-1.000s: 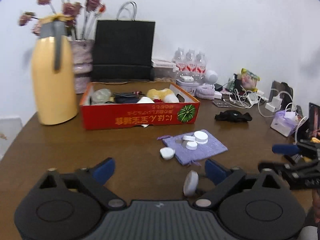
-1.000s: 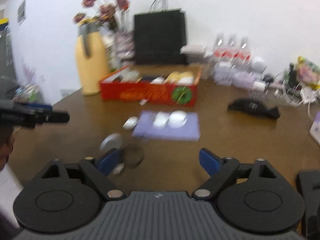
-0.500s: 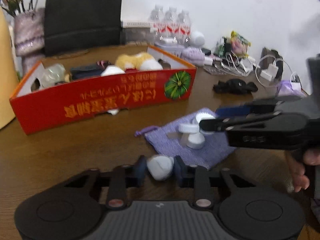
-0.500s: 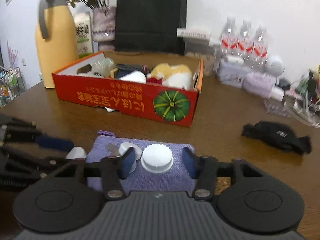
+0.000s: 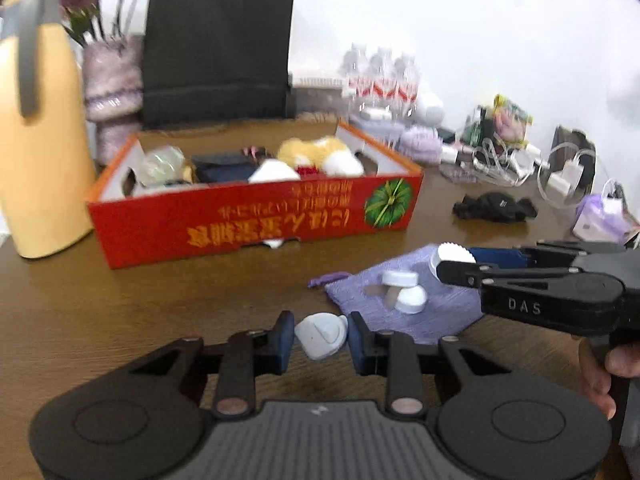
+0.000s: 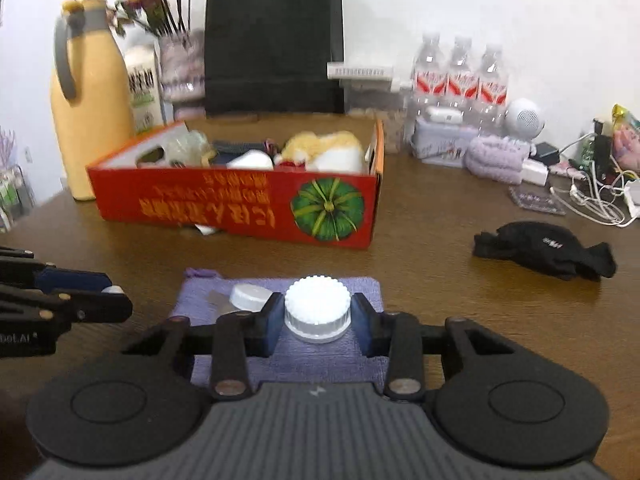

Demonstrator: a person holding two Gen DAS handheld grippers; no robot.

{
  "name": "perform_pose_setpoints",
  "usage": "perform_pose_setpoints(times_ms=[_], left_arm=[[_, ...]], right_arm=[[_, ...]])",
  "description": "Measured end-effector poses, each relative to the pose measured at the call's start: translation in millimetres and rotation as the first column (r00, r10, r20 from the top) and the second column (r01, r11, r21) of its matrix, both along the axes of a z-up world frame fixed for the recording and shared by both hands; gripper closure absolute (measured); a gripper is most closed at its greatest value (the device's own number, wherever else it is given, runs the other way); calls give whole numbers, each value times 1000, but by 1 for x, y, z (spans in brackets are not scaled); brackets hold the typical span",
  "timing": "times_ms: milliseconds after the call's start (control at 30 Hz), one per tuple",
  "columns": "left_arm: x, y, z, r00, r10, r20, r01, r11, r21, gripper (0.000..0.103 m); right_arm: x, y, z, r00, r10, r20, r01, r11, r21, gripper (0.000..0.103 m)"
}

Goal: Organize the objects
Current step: 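Carry the ridged cap and oval case into the box and release both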

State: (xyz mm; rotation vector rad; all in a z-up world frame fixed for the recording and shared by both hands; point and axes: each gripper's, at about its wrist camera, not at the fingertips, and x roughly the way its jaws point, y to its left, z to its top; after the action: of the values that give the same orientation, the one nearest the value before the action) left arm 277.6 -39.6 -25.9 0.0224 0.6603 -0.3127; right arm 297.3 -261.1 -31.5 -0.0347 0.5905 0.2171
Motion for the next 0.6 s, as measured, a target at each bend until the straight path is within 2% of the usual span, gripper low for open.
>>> perform_pose_setpoints(times_ms=[133,200,267,367,500,600], left_arm=[[-43,6,23,997,32,66,-32,999,-5,76],[-68,8,30,996,27,85,-27,1000,-6,75],[-90,11,32,996,27,81,-27,1000,-1,76],[-118,12,30,997,46,62,-48,998,29,75],[-139,16,29,998,52,47,-54,998,31,75],[-142,16,31,996,70,53,-72,997,33,76]], right_arm=[[-41,3,22,999,20,49,-20,1000,9,66],[-69,2,29,997,53,62,-57,997,53,66],[-95,-2,31,994,103,47,-108,989,103,66],[-131,-7,30,994,113,16,-114,985,129,66],[-166,-8,28,989,148,-8,-146,981,128,66],[-174,-5,29,990,143,-8,-142,984,109,66]])
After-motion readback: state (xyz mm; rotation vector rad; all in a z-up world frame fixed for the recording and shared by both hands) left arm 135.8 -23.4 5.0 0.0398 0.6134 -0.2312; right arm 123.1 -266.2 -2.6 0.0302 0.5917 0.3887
